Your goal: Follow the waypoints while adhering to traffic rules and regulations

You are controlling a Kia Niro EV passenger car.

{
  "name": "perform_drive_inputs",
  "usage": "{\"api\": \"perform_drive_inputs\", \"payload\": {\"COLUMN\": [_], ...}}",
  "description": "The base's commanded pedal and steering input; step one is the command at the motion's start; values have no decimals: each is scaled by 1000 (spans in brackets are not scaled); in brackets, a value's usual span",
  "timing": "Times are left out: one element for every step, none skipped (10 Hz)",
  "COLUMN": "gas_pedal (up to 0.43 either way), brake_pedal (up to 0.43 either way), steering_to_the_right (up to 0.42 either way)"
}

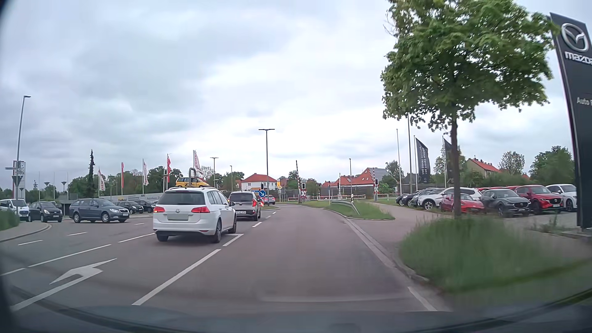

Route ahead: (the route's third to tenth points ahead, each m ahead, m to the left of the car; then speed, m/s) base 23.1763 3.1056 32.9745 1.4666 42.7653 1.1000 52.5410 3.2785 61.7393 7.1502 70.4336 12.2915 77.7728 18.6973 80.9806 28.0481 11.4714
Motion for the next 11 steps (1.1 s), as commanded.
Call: {"api": "perform_drive_inputs", "payload": {"gas_pedal": [118,118,118,118,118,118,118,118,118,118,118], "brake_pedal": [0,0,0,0,0,0,0,0,0,0,0], "steering_to_the_right": [-9,-9,-8,-7,-6,-6,-6,-6,-6,-6,-6]}}
